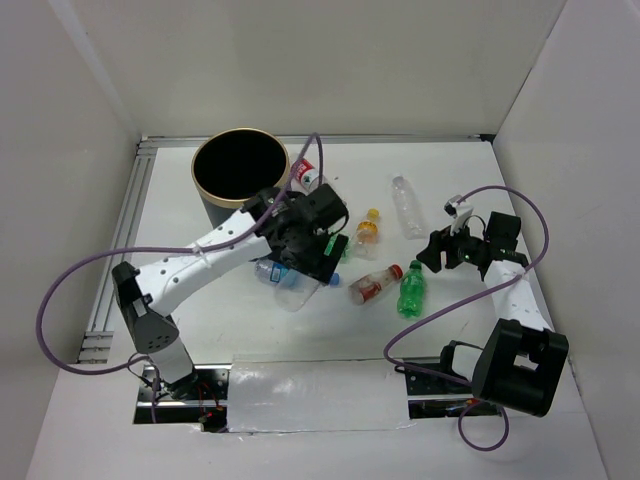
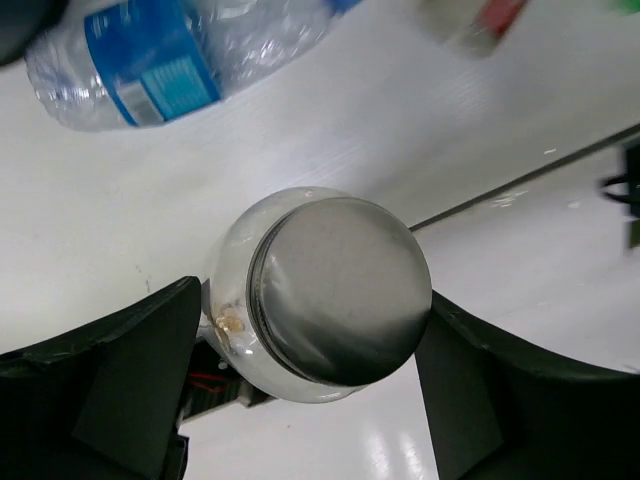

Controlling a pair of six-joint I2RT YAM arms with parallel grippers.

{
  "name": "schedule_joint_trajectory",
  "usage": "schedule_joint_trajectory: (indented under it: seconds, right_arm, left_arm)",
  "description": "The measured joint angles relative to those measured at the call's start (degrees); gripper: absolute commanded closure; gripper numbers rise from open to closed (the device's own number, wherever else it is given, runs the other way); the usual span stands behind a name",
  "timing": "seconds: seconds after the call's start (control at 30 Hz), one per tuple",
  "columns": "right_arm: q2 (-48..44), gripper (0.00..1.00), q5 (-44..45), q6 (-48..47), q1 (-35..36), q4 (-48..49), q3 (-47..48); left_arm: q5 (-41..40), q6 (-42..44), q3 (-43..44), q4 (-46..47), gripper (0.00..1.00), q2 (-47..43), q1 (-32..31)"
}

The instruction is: Put the plastic bottles in the bin

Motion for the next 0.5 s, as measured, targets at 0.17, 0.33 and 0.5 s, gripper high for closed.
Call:
schedule_joint_trajectory:
  seconds: [0.17, 0.33, 0.5]
  right_arm:
    - [0.0, 0.25, -0.3, -0.5, 0.0, -0.2, 0.0]
    - [0.0, 0.26, -0.5, -1.1, 0.0, -0.3, 0.0]
    - [0.0, 0.25, -1.8, -5.7, 0.0, -2.3, -0.1]
  left_arm:
    - [3.1, 1.6, 18.0, -1.7, 1.00, 0.2, 1.6]
    - [6.9, 3.4, 30.0, 6.9, 1.00, -3.3, 10.0]
    - [2.6, 3.3, 19.9, 20.7, 1.00, -13.3, 24.1]
